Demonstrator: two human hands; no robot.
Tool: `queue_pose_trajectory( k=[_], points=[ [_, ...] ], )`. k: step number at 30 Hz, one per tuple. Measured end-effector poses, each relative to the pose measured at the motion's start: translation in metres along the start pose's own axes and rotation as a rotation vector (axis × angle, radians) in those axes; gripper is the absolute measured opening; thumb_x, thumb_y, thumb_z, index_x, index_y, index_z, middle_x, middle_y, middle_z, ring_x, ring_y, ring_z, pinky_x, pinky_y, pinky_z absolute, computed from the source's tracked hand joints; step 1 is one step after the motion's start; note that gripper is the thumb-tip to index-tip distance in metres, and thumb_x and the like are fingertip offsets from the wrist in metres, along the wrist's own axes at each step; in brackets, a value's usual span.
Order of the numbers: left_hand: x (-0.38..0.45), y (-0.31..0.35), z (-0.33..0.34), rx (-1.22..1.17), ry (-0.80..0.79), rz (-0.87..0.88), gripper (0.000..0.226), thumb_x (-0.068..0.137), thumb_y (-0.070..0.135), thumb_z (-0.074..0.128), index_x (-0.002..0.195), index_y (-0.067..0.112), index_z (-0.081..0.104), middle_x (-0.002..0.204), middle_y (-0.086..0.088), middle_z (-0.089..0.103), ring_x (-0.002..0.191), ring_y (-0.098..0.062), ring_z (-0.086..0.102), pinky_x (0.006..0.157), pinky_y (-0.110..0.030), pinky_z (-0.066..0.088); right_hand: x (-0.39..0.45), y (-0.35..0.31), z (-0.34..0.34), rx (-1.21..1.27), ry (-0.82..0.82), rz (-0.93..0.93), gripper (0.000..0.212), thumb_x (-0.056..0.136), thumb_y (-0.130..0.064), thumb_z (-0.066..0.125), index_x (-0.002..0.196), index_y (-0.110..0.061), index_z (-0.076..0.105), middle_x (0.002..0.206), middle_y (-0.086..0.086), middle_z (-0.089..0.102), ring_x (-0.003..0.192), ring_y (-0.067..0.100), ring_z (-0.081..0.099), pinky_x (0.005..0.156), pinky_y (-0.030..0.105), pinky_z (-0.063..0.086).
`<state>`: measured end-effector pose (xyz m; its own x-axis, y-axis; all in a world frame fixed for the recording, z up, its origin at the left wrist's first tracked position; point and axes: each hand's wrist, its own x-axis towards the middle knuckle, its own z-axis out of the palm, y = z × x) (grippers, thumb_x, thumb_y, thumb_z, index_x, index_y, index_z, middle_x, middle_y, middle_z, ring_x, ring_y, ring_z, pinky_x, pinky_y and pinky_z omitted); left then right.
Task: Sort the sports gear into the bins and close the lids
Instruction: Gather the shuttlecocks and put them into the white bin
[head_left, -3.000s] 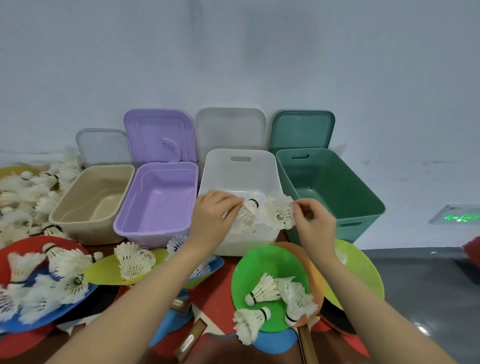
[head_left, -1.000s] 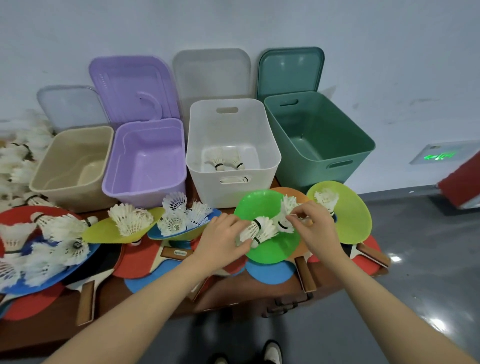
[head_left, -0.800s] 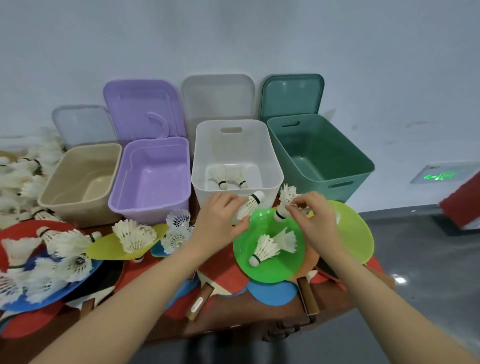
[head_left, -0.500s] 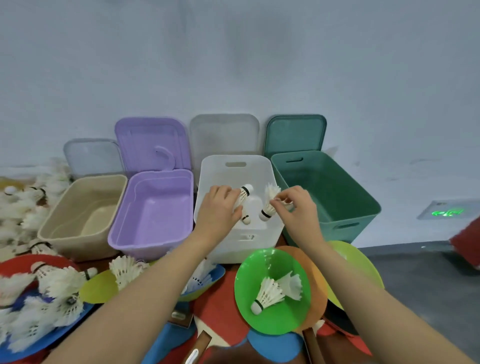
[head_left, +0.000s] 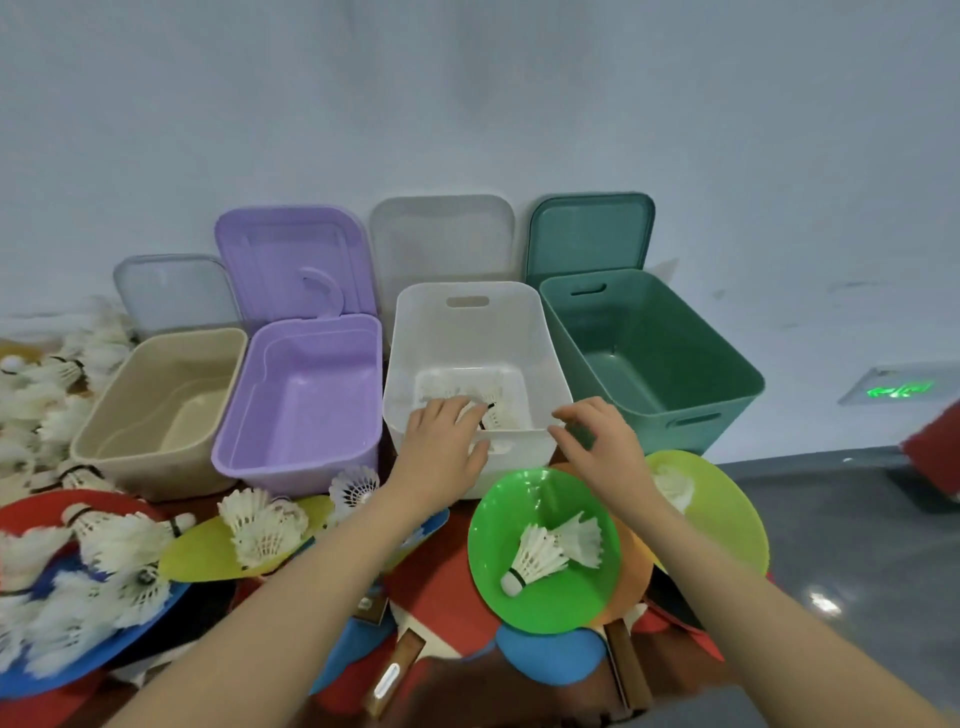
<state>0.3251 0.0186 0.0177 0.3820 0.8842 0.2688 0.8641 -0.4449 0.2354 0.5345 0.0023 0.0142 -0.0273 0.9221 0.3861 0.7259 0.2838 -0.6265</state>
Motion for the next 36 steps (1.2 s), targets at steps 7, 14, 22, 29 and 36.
queue_pose_trajectory(
  k=[7,14,22,29,36],
  points=[
    [-0.033,0.030,0.033,-0.040,-0.044,-0.003,0.051,0.080,0.035,0.039,0.120,0.010,0.058,0.134,-0.020,0.047,0.111,-0.037,0.049,0.088,-0.047,0.045,-0.066,0.054,0.004,-0.153,-0.284,0.148,0.041,0.081,-0.037,0.069,0.117,-0.020,0.061,0.108,-0.007,0.058,0.107,0.016,0.049,0.093,0.033,0.039],
    [-0.054,0.055,0.063,-0.032,-0.084,0.103,0.051,0.082,0.036,0.040,0.126,0.013,0.054,0.132,-0.014,0.050,0.112,-0.032,0.048,0.091,-0.043,0.043,-0.098,0.071,0.015,-0.312,-0.435,0.154,0.071,0.080,-0.047,0.065,0.141,-0.032,0.033,0.140,-0.008,0.037,0.128,0.019,0.028,0.101,0.032,0.021],
    [-0.064,0.060,0.110,0.011,-0.480,-0.042,0.068,0.091,0.049,0.046,0.147,0.024,0.017,0.142,-0.004,0.039,0.126,-0.024,0.039,0.101,-0.036,0.029,-0.100,0.075,0.018,-0.316,-0.371,0.005,0.040,0.081,-0.035,0.064,0.118,-0.024,0.052,0.129,-0.010,0.050,0.127,0.013,0.037,0.097,0.027,0.014],
    [-0.073,0.054,0.105,-0.213,-0.262,-0.123,0.061,0.091,0.035,0.053,0.145,0.024,0.027,0.121,-0.004,0.052,0.105,-0.024,0.053,0.087,-0.034,0.042,-0.104,0.078,0.007,-0.177,-0.190,-0.029,0.038,0.081,-0.047,0.054,0.109,-0.021,0.059,0.107,-0.008,0.062,0.105,0.013,0.055,0.089,0.029,0.023],
    [-0.051,0.038,0.056,-0.212,0.152,0.011,0.056,0.084,0.036,0.051,0.136,0.017,0.044,0.102,-0.007,0.058,0.083,-0.025,0.059,0.074,-0.035,0.049,-0.070,0.047,-0.010,-0.038,0.017,-0.171,0.028,0.083,-0.039,0.057,0.105,-0.022,0.061,0.101,-0.007,0.061,0.097,0.010,0.054,0.083,0.029,0.032]
  ],
)
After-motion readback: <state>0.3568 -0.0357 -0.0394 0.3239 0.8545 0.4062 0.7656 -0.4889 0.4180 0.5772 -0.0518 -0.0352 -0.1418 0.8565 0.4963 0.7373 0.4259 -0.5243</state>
